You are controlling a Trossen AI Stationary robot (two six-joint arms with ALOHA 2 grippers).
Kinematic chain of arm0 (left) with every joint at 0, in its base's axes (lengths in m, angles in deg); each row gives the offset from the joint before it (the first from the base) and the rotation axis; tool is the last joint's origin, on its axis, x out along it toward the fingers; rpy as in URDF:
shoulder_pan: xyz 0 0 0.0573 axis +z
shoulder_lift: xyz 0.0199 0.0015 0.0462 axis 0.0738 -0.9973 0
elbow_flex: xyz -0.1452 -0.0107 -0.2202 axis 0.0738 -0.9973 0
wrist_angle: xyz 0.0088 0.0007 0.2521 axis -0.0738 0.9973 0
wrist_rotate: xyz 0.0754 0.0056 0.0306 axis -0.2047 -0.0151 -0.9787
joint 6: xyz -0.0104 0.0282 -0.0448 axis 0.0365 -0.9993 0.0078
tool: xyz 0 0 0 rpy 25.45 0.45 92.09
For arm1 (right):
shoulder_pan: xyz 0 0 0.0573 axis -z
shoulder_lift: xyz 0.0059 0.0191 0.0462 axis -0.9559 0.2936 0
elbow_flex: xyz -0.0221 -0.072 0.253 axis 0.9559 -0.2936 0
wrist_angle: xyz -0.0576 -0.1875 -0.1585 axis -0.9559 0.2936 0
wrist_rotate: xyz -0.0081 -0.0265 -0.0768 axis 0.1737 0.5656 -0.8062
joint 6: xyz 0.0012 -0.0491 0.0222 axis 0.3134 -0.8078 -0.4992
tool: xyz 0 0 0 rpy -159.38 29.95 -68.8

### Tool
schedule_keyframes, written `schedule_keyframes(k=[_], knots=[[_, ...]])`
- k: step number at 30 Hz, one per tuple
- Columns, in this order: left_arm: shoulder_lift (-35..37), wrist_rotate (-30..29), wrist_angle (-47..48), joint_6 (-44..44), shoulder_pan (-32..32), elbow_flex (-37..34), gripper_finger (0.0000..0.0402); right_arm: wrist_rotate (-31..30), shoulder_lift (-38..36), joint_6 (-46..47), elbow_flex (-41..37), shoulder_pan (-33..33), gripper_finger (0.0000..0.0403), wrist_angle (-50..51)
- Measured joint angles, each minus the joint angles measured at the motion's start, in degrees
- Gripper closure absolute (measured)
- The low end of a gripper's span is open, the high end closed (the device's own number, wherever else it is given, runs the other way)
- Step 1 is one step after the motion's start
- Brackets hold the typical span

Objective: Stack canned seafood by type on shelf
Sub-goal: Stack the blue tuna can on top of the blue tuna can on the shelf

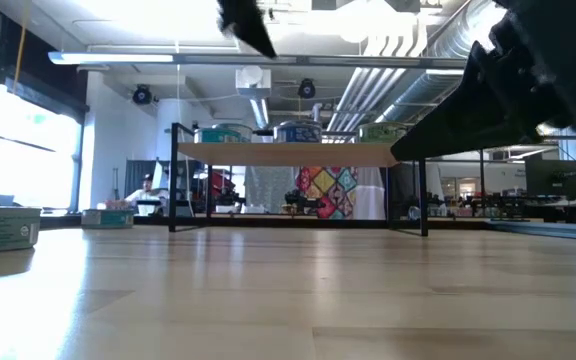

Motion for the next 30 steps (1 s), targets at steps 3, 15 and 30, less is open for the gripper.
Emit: schedule_keyframes(k=[3, 15, 30], knots=[[2.8, 0.0, 11.2, 15.8, -10.3, 0.0, 0.0401, -2.2, 2.3, 0.9, 0.0, 0.0, 0.0247, -2.8], [0.7, 1.2, 41.9, 90.5, -56.3, -0.7, 0.0401, -7.4, 6.5, -8.4, 0.0, -1.7, 0.0247, -15.3], [-1.0, 15.2, 23.5, 127.4, -69.7, -25.3, 0.0401, -9.2, 3.6, -8.4, 0.0, -7.2, 0.0247, -7.9]])
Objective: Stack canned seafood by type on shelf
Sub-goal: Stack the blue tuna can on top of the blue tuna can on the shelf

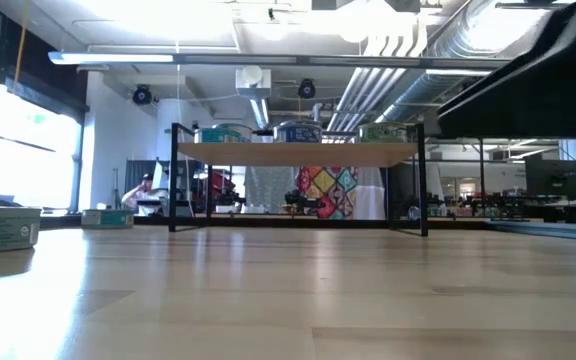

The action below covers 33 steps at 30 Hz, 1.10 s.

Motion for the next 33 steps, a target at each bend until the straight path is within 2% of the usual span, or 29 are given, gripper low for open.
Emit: schedule_keyframes(k=[7, 12, 14, 16, 20, 22, 24, 26, 28, 33], knots=[[0.0, 0.8, -21.0, -7.8, 4.7, -10.1, 0.0401, 0.3, 0.0, -0.4, 0.0, 3.0, 0.0247, -0.4], [-0.1, 0.7, -33.3, -19.7, 9.6, -13.3, 0.0401, 2.9, 0.0, 0.4, 0.0, 4.1, 0.0247, -0.7], [-0.1, 0.5, -32.8, -24.0, 10.6, -11.4, 0.0401, 3.7, 0.0, 0.4, 0.0, 4.1, 0.0247, -0.8], [0.0, 0.7, -26.9, -25.7, 10.9, -8.6, 0.0401, 4.1, 0.0, 0.4, 0.0, 4.1, 0.0247, -0.8], [0.0, 3.0, -4.5, -17.4, 10.2, -4.0, 0.0401, 4.3, 0.0, 0.5, 0.0, 4.1, 0.0247, -1.0], [0.1, 6.1, 3.0, -12.1, 9.7, -4.0, 0.0401, 4.3, 0.0, 0.5, 0.0, 4.1, 0.0247, -1.1], [0.2, 9.9, 5.8, -10.1, 9.7, -5.7, 0.0401, 4.3, 0.0, 0.6, 0.0, 4.1, 0.0247, -1.1], [0.2, 12.1, 2.7, -10.4, 10.1, -8.4, 0.0401, 4.3, 0.0, 0.5, 0.0, 4.1, 0.0247, -1.1], [0.1, 13.3, -4.6, -12.2, 10.6, -11.3, 0.0401, 4.3, 0.0, 0.5, 0.0, 4.1, 0.0247, -1.1], [0.4, 11.4, -22.9, -17.1, 13.3, -13.5, 0.0401, 4.3, 0.0, 0.5, 0.0, 4.2, 0.0247, -1.3]])
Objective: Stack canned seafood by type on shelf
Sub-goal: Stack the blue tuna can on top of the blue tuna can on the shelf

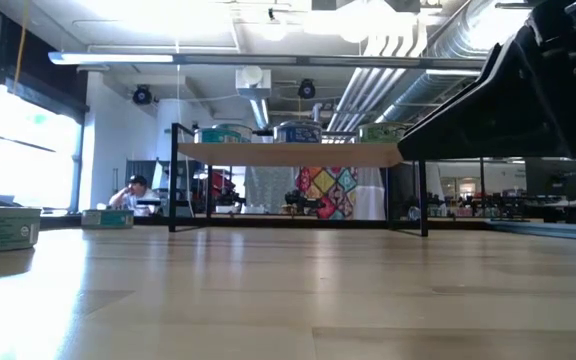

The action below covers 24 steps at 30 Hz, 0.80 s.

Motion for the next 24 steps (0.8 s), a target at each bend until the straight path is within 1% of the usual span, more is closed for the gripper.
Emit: schedule_keyframes(k=[1, 3, 5, 6, 8, 13, 14, 16, 18, 21, 22, 24], knots=[[-0.3, -2.6, -3.0, -1.9, 0.8, 0.7, 0.0401, 0.0, 0.0, 0.0, 0.0, 0.1, 0.0247, -0.1], [-0.5, -10.8, -6.1, -8.9, 2.5, 1.5, 0.0401, 0.0, 0.0, -0.1, 0.0, 0.2, 0.0247, -0.3], [-0.6, -18.9, -12.1, -15.6, 4.5, 2.9, 0.0402, 0.0, 0.0, -0.1, 0.0, 0.2, 0.0247, -0.6], [-0.4, -21.7, -15.2, -18.6, 5.7, 3.5, 0.0401, 0.0, 0.0, -0.2, 0.0, 0.4, 0.0247, -0.6], [-0.2, -24.5, -17.0, -25.5, 7.4, 4.5, 0.0401, 0.0, 0.0, 0.0, 0.0, 0.6, 0.0247, -0.6], [-0.3, -24.0, -22.5, -43.6, 9.2, 4.7, 0.0401, 0.5, 0.0, 0.0, 0.0, 0.6, 0.0247, -0.7], [-0.3, -23.8, -22.6, -45.9, 9.0, 4.7, 0.04, 0.7, 0.0, 0.1, 0.0, 0.6, 0.0247, -0.7], [-0.4, -21.0, -22.1, -49.6, 8.8, 4.7, 0.0388, 0.7, 0.0, 0.1, 0.0, 0.6, 0.0247, -0.7], [-0.4, -17.7, -23.1, -52.5, 8.5, 4.7, 0.0366, 0.8, 0.0, 0.1, 0.0, 0.6, 0.0247, -0.7], [-0.6, -13.4, -22.7, -56.8, 7.4, 4.7, 0.0323, 0.9, 0.0, 0.1, 0.0, 1.0, 0.0247, -1.0], [-1.0, -12.3, -22.5, -58.7, 6.9, 4.7, 0.0308, 0.9, 0.0, 0.1, 0.0, 1.2, 0.0247, -1.0], [-2.1, -12.0, -20.6, -63.3, 5.4, 4.7, 0.0278, 1.1, 0.0, 0.2, 0.0, 1.7, 0.0247, -1.2]])
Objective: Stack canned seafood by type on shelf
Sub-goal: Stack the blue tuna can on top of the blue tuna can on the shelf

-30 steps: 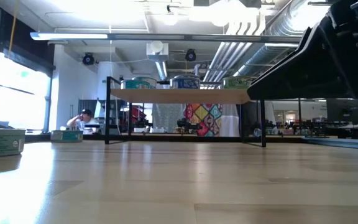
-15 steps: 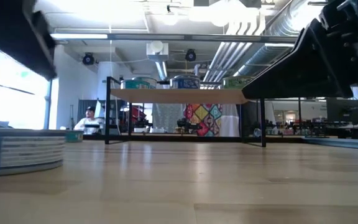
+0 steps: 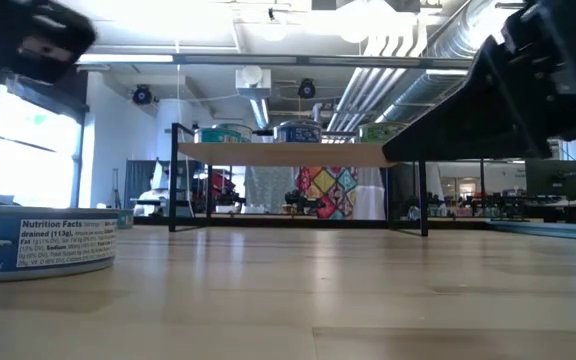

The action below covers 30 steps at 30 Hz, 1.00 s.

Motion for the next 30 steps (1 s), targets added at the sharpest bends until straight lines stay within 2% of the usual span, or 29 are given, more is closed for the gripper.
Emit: schedule_keyframes(k=[2, 7, 12, 16, 19, 24, 30], knots=[[-2.0, -2.2, 0.6, -3.5, -1.4, 0.0, 0.0252, 0.1, 0.0, 0.0, 0.0, 0.5, 0.0247, -0.1], [-8.1, -8.6, 0.0, -5.5, -4.6, 0.1, 0.0213, 1.7, 0.0, -0.1, 0.0, 2.0, 0.0247, -0.3], [-12.5, -23.0, -2.1, -1.8, -8.4, 0.1, 0.0212, 3.4, 0.0, -0.4, 0.0, 3.6, 0.0247, -0.2], [-13.4, -29.3, -3.3, -0.9, -10.4, 0.7, 0.022, 5.0, 0.0, -0.4, 0.0, 4.8, 0.0247, -0.3], [-13.3, -31.8, -2.1, 2.3, -11.0, 0.7, 0.0226, 5.5, 0.0, -0.2, 0.0, 5.7, 0.0247, -0.3], [-13.3, -32.8, 1.0, 9.4, -10.2, -1.2, 0.0232, 7.7, 0.0, -0.2, 0.0, 6.9, 0.0247, -0.8], [-13.1, -33.4, -3.6, 9.4, -8.2, -5.9, 0.025, 9.1, 0.0, -0.2, 0.0, 7.3, 0.0247, -0.8]])
